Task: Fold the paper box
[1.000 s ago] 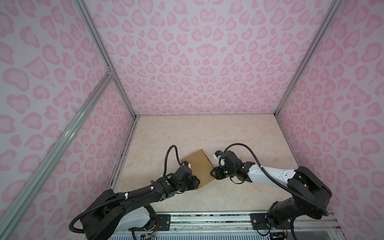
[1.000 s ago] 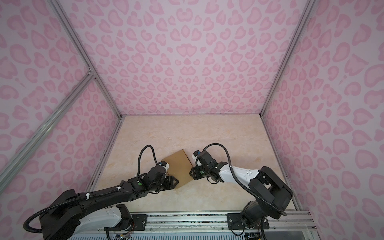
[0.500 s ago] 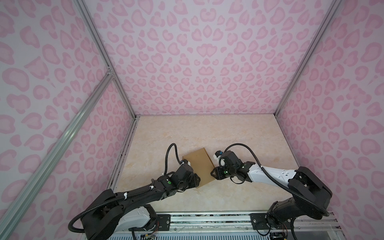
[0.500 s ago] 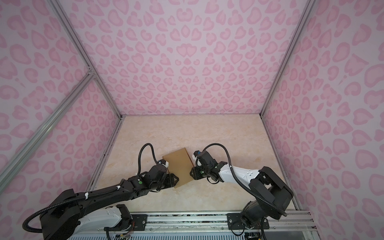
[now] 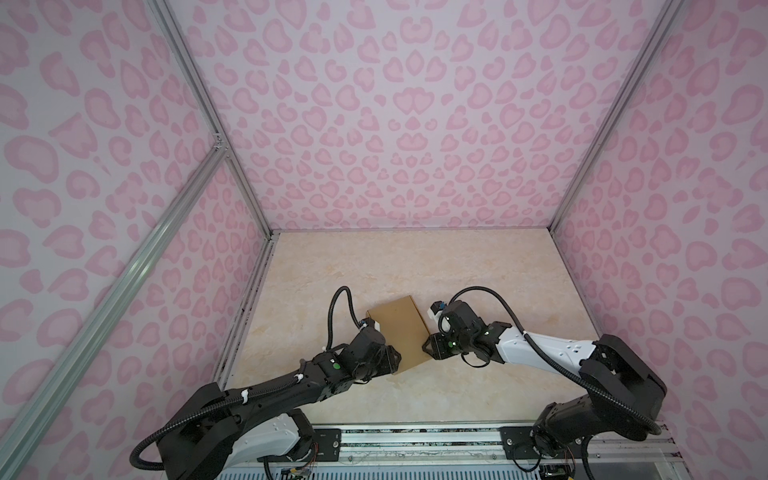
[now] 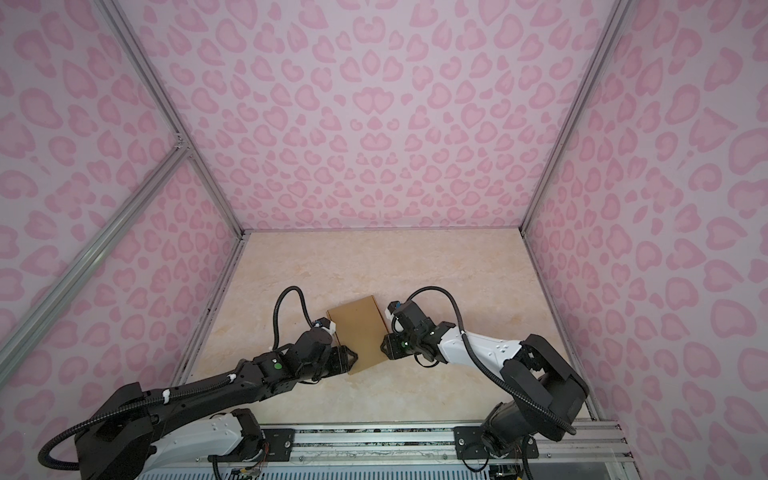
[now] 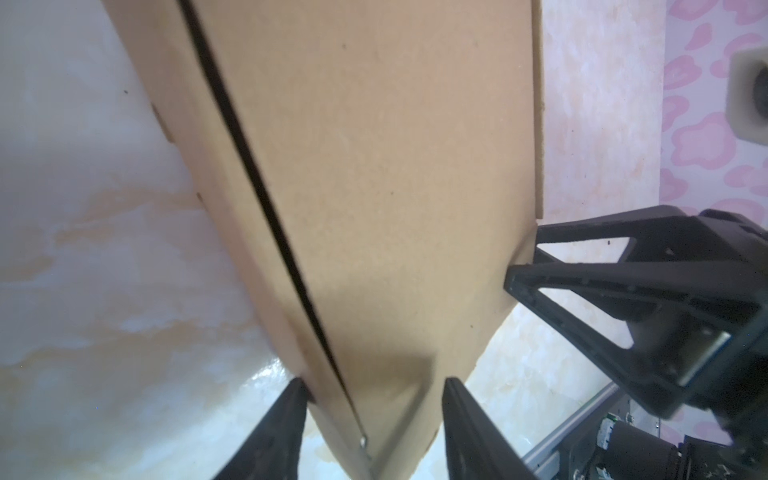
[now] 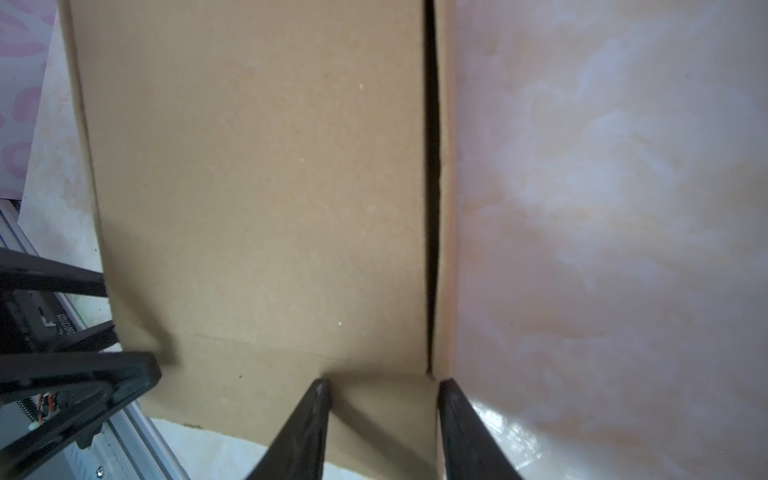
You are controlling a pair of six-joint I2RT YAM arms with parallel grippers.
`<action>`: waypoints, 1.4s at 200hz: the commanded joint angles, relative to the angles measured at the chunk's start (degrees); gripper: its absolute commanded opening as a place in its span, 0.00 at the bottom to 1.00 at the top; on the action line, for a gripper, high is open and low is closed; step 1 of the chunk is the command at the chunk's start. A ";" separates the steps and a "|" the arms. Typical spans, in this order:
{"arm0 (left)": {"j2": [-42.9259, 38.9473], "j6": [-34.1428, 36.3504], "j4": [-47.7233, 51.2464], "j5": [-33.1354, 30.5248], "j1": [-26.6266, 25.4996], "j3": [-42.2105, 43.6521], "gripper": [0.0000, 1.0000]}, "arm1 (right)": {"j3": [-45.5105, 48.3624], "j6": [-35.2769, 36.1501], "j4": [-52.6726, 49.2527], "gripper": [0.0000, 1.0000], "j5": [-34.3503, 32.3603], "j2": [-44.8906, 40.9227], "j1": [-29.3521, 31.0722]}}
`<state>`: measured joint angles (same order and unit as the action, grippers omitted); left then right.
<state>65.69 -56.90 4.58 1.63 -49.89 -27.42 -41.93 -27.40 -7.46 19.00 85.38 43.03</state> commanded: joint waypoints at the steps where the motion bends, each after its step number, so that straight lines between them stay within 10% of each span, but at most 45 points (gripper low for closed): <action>1: -0.95 -0.59 -3.88 1.13 -0.12 0.07 0.55 | -0.38 0.41 -0.08 0.44 1.57 -0.07 0.25; 280: -0.86 -3.42 2.23 -1.24 -2.13 -0.21 0.59 | -1.83 -0.28 -1.15 0.44 0.74 1.12 0.39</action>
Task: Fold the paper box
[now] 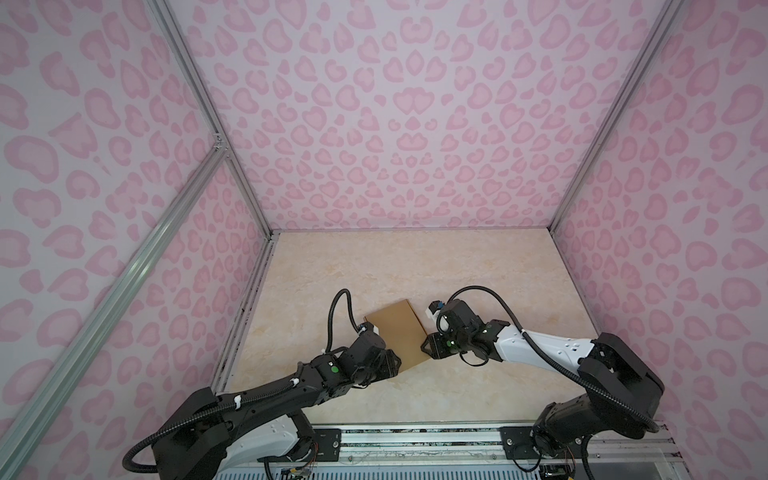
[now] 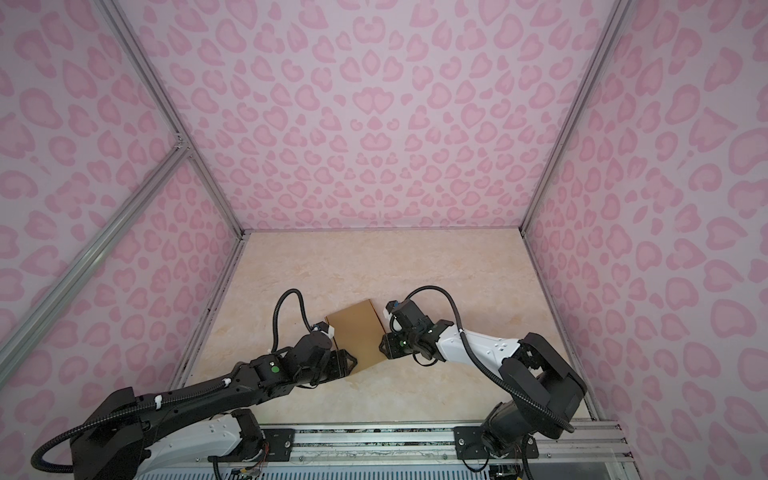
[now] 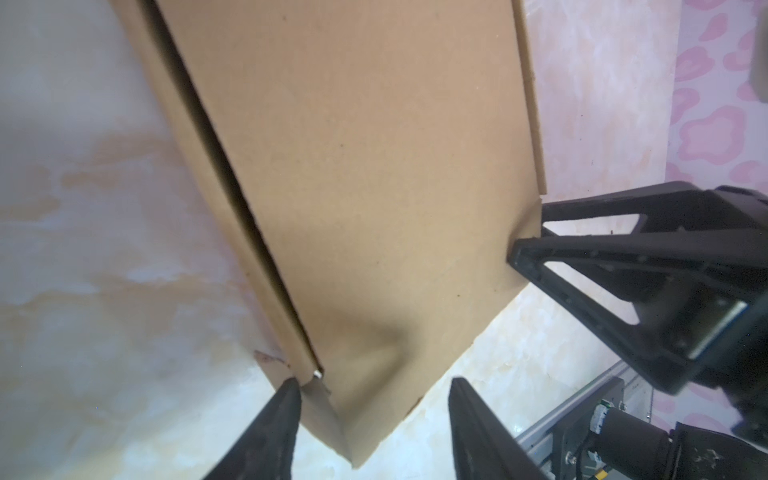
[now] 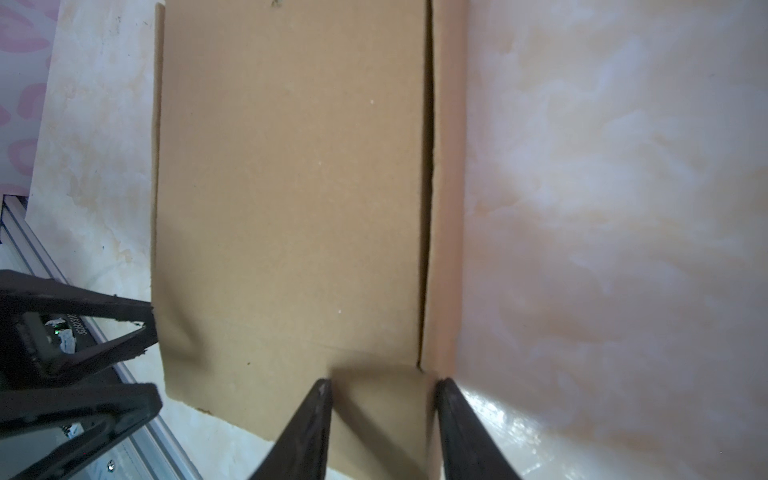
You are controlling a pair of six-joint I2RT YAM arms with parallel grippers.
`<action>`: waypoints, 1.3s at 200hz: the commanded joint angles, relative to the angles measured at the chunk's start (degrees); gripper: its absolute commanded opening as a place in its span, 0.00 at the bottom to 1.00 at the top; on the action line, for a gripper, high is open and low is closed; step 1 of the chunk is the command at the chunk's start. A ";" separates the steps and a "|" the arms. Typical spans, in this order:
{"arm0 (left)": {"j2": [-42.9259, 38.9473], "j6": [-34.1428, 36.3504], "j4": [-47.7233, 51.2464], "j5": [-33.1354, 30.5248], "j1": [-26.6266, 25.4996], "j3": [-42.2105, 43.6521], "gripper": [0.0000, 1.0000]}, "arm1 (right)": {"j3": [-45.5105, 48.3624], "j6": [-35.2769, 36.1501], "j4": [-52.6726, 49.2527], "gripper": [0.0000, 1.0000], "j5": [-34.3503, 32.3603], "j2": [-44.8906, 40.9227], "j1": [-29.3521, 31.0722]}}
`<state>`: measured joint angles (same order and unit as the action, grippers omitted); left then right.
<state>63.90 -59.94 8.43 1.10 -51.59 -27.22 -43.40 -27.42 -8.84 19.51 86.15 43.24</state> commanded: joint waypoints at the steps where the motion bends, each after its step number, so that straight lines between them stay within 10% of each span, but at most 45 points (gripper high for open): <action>1: 0.95 -0.32 -1.60 -0.78 -0.47 -0.48 0.59 | -0.37 -0.26 0.23 0.44 0.25 0.34 0.17; 260: -1.59 2.07 -0.34 -6.21 -0.97 2.21 0.47 | 0.25 -0.27 -0.37 0.44 0.09 -0.02 0.44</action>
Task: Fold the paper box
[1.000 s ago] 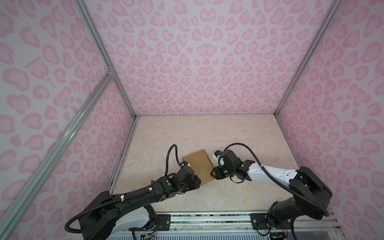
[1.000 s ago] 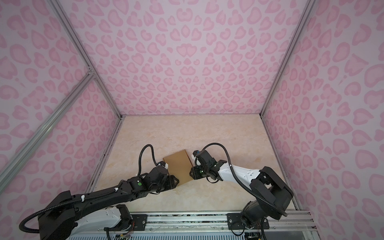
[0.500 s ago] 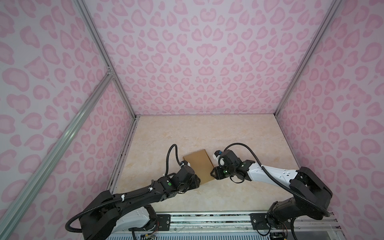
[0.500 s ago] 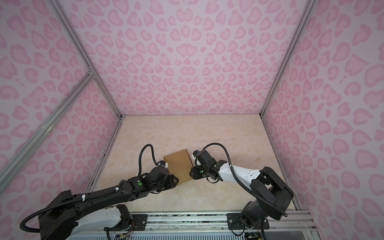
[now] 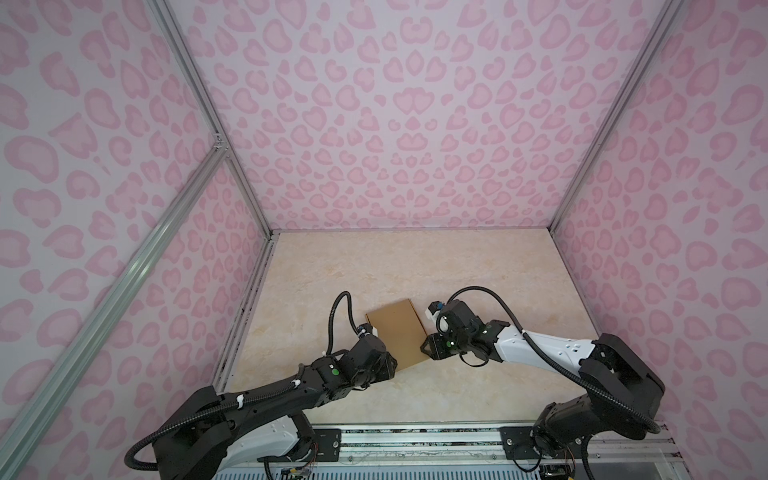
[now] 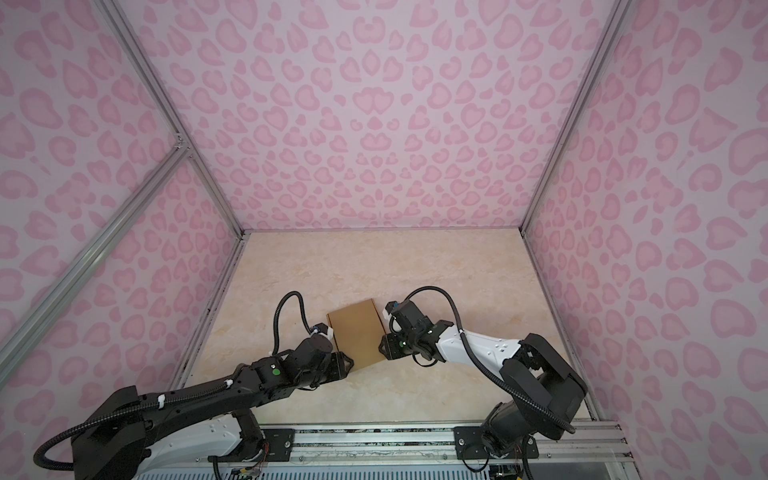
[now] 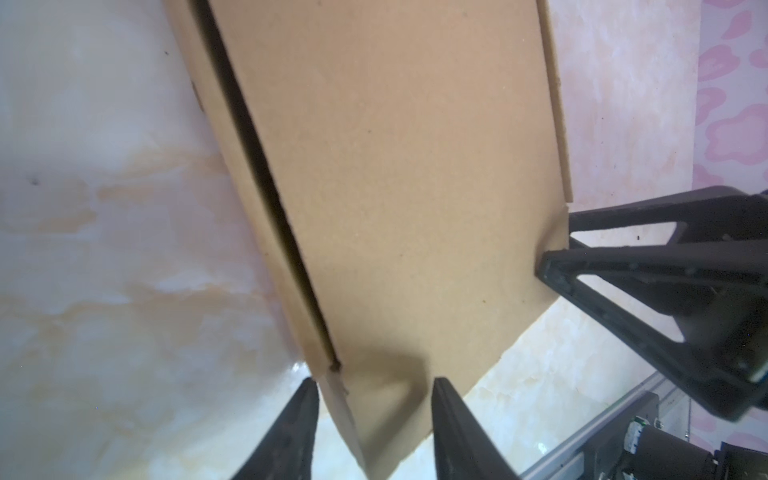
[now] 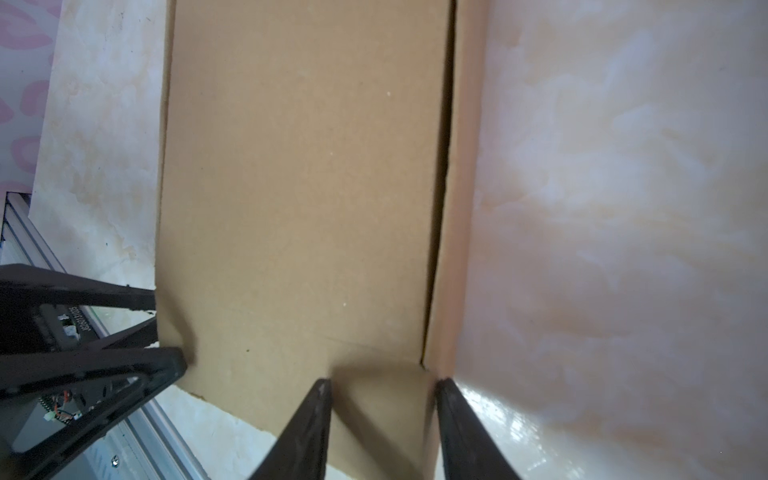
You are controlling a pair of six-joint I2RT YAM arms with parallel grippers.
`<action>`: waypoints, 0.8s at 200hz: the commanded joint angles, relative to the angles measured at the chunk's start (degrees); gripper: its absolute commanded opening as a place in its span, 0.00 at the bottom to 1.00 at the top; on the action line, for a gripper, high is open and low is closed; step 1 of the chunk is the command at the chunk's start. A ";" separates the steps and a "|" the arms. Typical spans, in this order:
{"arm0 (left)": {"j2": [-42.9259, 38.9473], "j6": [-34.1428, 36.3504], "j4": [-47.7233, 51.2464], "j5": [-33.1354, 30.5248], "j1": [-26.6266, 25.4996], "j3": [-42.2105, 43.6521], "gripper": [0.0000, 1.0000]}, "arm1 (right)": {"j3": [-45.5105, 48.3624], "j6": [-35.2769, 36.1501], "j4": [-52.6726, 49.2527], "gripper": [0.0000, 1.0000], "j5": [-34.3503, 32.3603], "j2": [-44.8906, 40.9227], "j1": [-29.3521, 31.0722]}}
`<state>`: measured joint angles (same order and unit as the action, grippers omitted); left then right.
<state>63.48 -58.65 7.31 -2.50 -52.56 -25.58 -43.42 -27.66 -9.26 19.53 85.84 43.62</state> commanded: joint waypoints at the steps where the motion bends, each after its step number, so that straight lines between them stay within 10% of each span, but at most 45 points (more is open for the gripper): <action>1: -1.22 0.75 0.78 -2.64 0.00 0.60 0.47 | 0.27 -0.03 0.03 0.44 0.07 0.24 0.07; 160: -9.36 10.45 12.57 -9.90 3.72 -8.55 0.53 | -0.42 0.26 -0.68 0.44 -0.35 0.11 -0.02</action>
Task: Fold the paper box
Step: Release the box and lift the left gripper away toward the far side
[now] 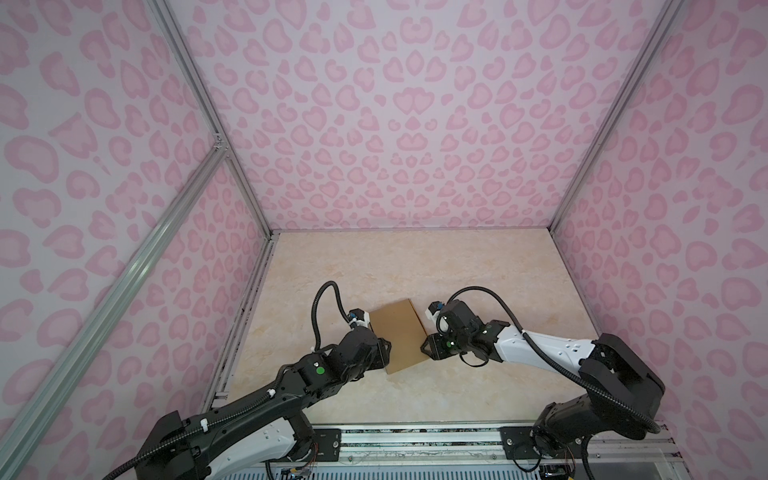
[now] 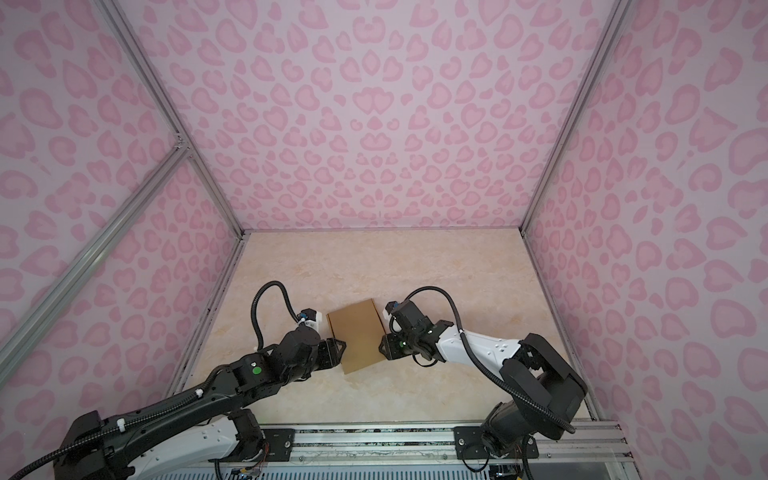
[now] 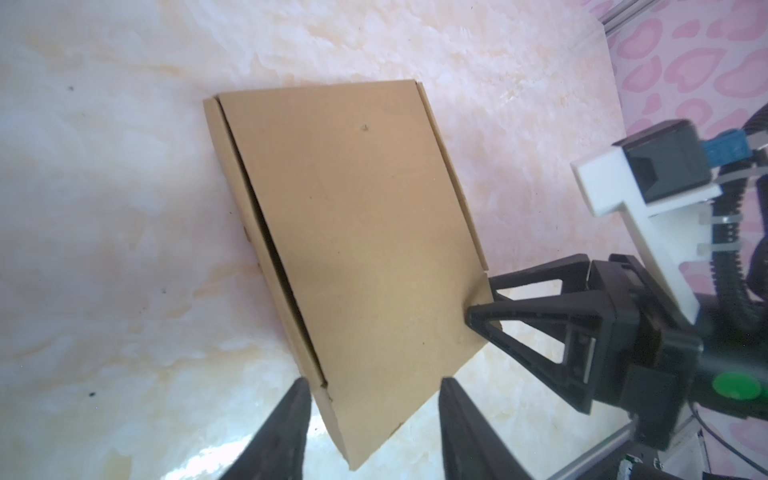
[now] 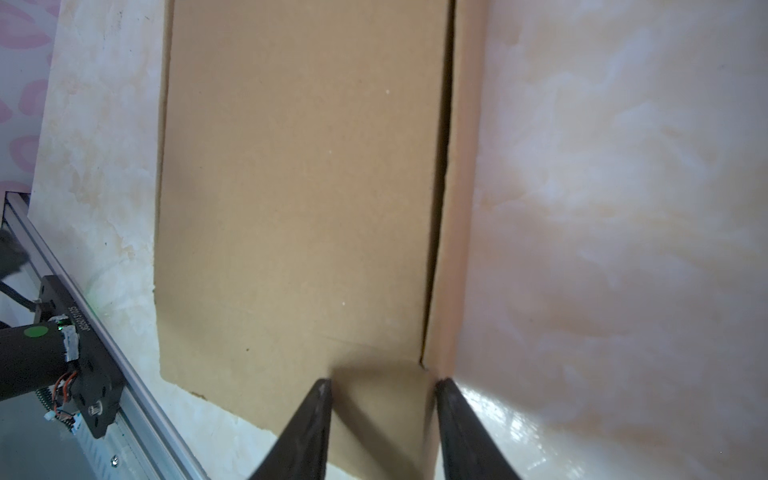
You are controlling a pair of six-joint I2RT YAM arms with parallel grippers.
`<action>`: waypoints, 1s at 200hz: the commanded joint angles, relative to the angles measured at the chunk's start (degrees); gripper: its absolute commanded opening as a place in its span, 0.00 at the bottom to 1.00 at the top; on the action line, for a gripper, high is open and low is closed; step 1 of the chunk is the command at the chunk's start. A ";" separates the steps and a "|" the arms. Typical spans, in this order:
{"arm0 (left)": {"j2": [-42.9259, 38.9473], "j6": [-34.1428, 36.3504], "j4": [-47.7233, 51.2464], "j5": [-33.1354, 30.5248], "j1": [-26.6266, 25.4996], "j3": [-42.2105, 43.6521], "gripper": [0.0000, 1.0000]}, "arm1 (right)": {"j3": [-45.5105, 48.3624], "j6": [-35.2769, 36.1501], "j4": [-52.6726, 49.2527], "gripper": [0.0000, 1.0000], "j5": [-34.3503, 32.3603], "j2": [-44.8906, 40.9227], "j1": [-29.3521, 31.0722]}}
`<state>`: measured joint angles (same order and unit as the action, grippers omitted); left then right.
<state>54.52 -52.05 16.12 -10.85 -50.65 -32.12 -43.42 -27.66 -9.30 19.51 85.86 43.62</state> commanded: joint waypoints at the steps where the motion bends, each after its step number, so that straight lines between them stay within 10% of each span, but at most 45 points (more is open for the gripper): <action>1: -0.44 4.05 3.84 -1.50 1.93 -2.13 0.53 | -0.43 0.25 -0.68 0.44 -0.34 0.09 0.02; 200: 26.28 22.09 6.95 4.03 16.04 -24.84 0.54 | -1.24 2.35 -6.61 0.51 -1.47 -8.24 -3.25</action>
<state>77.43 -33.50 21.30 -6.02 -35.18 -54.46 -45.43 -26.00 -14.52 18.06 79.09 40.36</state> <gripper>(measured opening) 0.544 0.506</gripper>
